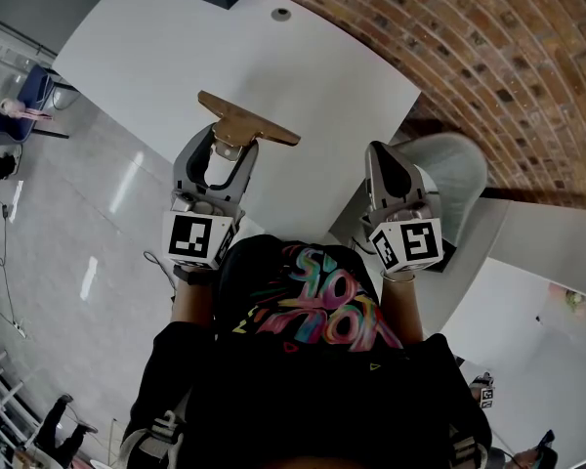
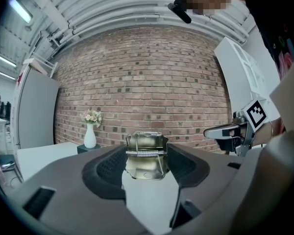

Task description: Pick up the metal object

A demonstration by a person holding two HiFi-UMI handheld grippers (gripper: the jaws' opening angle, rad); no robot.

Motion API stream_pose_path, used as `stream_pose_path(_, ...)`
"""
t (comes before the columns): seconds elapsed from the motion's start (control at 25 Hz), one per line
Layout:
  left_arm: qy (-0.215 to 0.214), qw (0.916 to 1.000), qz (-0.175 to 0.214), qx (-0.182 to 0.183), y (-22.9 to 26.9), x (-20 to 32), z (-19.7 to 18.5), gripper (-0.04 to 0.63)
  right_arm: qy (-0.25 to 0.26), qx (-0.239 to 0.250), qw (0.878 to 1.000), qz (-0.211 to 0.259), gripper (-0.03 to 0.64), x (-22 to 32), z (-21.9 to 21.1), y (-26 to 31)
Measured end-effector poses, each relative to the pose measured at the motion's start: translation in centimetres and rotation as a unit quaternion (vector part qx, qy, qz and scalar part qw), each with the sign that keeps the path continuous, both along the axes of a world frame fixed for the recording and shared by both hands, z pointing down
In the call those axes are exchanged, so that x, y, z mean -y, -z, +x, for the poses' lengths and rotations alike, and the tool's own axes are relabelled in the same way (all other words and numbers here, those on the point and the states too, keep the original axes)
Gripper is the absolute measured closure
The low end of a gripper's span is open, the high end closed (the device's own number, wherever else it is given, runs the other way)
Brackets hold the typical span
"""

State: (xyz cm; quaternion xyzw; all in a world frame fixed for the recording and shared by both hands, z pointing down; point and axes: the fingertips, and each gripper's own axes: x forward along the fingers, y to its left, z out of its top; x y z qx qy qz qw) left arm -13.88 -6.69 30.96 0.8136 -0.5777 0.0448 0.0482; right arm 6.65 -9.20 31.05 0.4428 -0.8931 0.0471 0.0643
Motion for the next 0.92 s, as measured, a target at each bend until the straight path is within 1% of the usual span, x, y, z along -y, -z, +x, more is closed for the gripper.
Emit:
stream_pose_path(0.16, -0.006, 1.0000, 0.001, 0.004, -0.11, 0.11, 0.29, 0.322, -0.001, 0.001, 1.000, 0.000, 0.601, -0.01, 0.10, -0.15)
stream_pose_path(0.32, -0.004, 1.0000, 0.006, -0.006, -0.11, 0.25, 0.29, 0.324, -0.003, 0.000, 1.000, 0.002, 0.601, -0.04, 0.13, -0.25)
stream_pose_path(0.4, -0.006, 1.0000, 0.003, -0.004, -0.27, 0.39, 0.48, 0.324, -0.004, 0.000, 1.000, 0.000, 0.601, 0.14, 0.29, -0.20)
stream_pose_path(0.52, -0.003, 0.9999, 0.010, -0.012, 0.13, 0.47, 0.45, 0.324, -0.004, -0.001, 1.000, 0.000, 0.601, 0.06, 0.23, -0.22)
stream_pose_path(0.72, -0.010, 0.9999, 0.003, 0.002, -0.24, -0.10, 0.08, 0.325, -0.002, -0.003, 1.000, 0.005, 0.601, -0.41, -0.07, -0.24)
stream_pose_path(0.92, 0.000, 0.9999, -0.002, -0.013, -0.28, 0.17, -0.37, 0.325, -0.008, -0.002, 1.000, 0.003, 0.601, -0.21, 0.08, -0.05)
